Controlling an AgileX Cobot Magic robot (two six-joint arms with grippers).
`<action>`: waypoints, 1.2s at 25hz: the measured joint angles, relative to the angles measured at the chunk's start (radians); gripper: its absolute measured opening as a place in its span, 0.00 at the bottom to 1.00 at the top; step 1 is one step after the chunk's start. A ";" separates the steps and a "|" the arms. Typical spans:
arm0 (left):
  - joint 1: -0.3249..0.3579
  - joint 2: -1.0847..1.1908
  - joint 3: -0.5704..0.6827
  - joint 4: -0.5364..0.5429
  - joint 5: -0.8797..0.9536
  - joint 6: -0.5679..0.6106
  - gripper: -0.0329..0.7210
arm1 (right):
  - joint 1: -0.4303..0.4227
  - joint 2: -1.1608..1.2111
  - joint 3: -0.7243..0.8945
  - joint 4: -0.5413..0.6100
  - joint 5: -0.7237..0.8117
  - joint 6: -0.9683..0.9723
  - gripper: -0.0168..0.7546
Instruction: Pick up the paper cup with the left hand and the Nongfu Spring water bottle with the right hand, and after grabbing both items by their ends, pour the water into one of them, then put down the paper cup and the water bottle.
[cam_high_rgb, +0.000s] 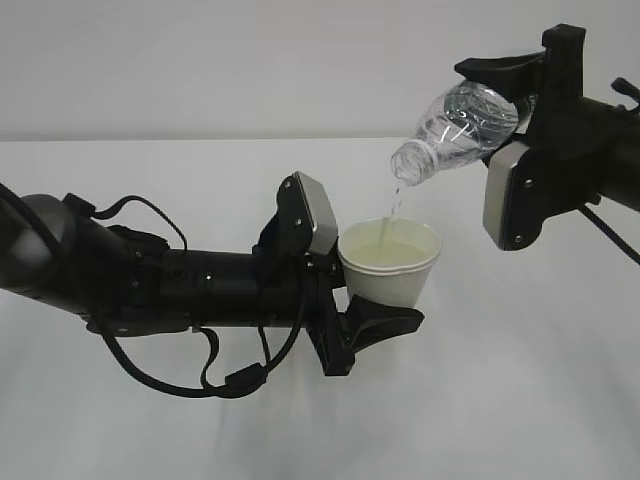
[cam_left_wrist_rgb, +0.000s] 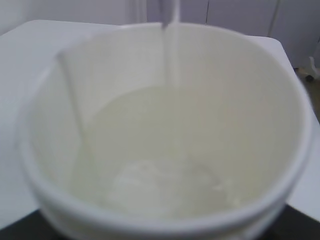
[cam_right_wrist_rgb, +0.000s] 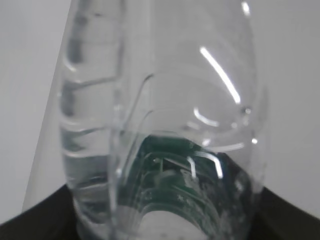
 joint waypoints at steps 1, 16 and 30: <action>0.000 0.000 0.000 0.000 0.000 0.000 0.64 | 0.000 0.000 0.000 0.000 0.000 0.000 0.63; 0.000 0.000 0.000 0.000 0.000 0.000 0.64 | 0.000 0.000 0.000 0.001 -0.002 0.043 0.63; 0.000 0.000 0.000 -0.047 0.000 0.002 0.64 | 0.000 0.000 0.000 0.004 -0.005 0.136 0.63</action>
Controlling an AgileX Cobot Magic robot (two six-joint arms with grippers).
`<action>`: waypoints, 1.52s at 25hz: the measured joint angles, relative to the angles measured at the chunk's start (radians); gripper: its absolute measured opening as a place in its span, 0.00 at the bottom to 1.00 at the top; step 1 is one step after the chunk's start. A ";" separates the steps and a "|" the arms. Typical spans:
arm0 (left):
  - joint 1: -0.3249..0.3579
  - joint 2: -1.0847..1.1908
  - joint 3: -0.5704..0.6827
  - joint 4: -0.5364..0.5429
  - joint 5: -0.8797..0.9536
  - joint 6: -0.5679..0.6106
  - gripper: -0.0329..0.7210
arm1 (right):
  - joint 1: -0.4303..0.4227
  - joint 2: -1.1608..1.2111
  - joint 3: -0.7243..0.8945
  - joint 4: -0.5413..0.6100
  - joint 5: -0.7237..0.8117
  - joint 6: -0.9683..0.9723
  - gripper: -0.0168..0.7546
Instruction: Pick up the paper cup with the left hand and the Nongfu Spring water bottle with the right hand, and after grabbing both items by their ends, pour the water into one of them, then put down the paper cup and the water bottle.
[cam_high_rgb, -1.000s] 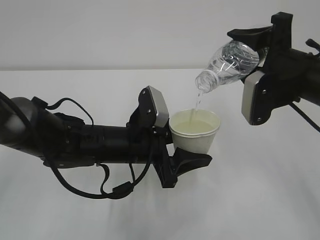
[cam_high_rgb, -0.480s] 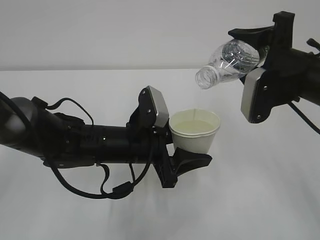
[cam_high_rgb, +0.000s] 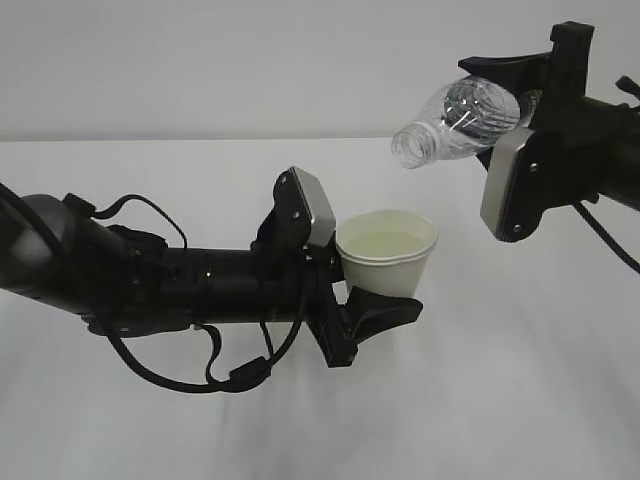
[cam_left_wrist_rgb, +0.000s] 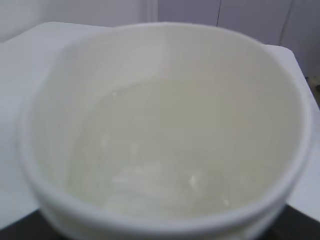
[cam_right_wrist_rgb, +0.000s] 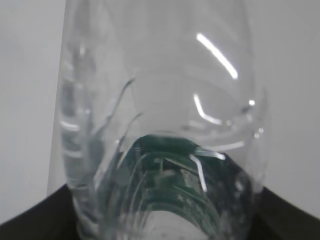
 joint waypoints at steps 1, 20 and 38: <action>0.000 0.000 0.000 -0.005 0.000 0.000 0.64 | 0.000 0.000 0.000 0.000 -0.002 0.011 0.63; 0.000 0.000 0.000 -0.022 0.023 0.002 0.64 | 0.000 0.000 0.000 0.058 -0.019 0.235 0.63; 0.000 0.000 0.000 -0.034 0.033 0.002 0.64 | 0.000 0.000 0.010 0.203 -0.049 0.451 0.63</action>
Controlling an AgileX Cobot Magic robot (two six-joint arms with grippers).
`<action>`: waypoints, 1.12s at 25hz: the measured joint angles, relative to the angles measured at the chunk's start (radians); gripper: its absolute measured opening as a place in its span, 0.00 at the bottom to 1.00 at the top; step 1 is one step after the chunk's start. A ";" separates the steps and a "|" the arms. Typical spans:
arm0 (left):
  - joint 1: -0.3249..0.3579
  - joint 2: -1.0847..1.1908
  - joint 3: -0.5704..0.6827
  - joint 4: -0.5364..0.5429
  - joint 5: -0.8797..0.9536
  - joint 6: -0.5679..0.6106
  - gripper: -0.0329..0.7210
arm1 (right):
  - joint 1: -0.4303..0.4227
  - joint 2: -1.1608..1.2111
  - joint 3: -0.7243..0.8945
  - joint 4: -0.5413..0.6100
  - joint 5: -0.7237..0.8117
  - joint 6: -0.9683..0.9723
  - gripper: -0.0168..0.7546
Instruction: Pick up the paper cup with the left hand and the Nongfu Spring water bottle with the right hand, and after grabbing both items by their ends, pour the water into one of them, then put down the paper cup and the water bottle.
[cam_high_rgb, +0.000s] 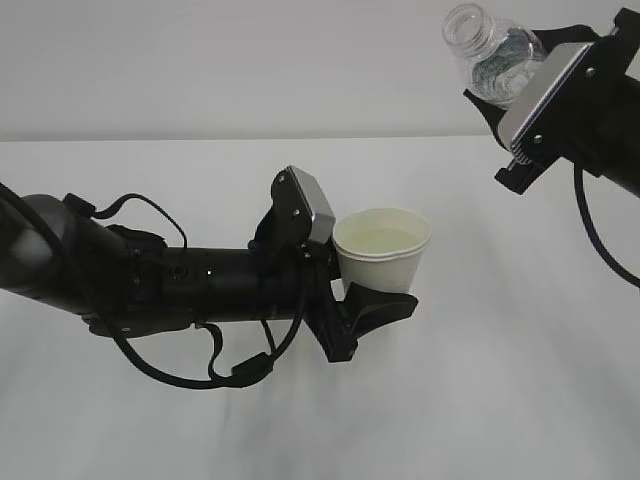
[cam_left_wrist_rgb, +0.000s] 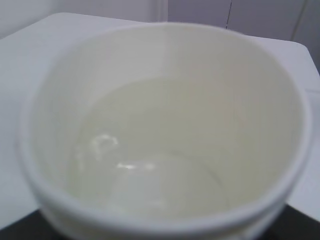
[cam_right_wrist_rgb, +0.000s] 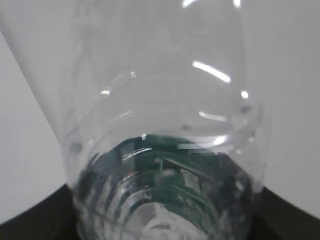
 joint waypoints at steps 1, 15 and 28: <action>0.000 0.000 0.000 -0.002 0.000 0.000 0.64 | 0.000 0.000 0.007 0.011 -0.002 0.009 0.63; 0.000 0.000 0.000 -0.010 0.004 0.000 0.64 | 0.000 0.000 0.041 0.176 -0.002 0.184 0.63; 0.000 0.000 0.000 -0.011 0.016 0.000 0.64 | 0.000 0.000 0.041 0.294 0.012 0.286 0.63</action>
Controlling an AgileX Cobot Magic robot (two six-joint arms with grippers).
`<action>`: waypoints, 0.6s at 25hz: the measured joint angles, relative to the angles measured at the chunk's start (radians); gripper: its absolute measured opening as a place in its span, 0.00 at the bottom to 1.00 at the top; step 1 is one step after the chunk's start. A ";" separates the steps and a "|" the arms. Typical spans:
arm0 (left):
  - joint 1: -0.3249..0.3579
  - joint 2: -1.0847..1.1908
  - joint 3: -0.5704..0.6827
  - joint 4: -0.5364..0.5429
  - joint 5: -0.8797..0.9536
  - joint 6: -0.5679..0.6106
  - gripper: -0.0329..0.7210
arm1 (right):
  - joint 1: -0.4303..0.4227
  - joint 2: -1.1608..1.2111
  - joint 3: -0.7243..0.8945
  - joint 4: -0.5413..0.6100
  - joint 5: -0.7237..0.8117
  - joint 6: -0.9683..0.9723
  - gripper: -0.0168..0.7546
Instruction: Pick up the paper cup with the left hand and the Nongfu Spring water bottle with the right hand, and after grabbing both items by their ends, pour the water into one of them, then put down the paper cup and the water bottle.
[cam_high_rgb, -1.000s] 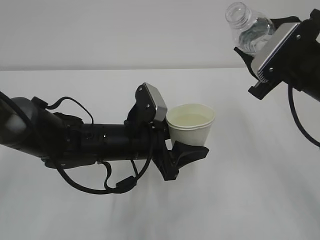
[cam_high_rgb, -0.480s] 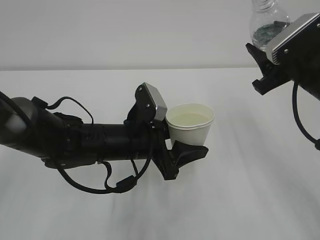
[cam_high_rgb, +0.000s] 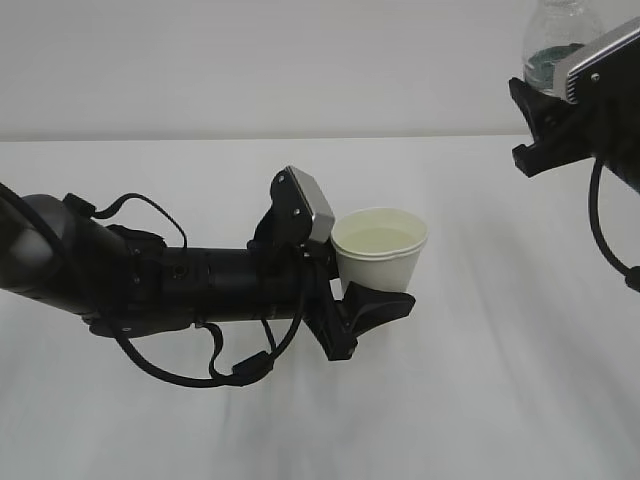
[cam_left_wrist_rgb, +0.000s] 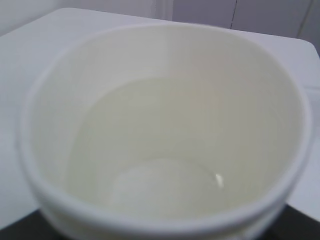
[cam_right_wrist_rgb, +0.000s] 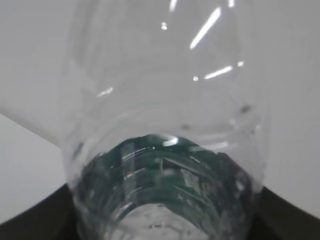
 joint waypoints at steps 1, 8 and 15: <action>0.000 0.000 0.000 0.000 0.001 0.000 0.64 | 0.000 0.000 0.000 0.009 0.006 0.009 0.63; 0.000 0.000 0.000 0.000 0.002 0.000 0.64 | 0.000 0.000 0.000 0.038 0.037 0.081 0.62; 0.000 0.000 0.000 0.000 0.002 0.000 0.64 | 0.000 0.000 0.000 0.069 0.047 0.152 0.62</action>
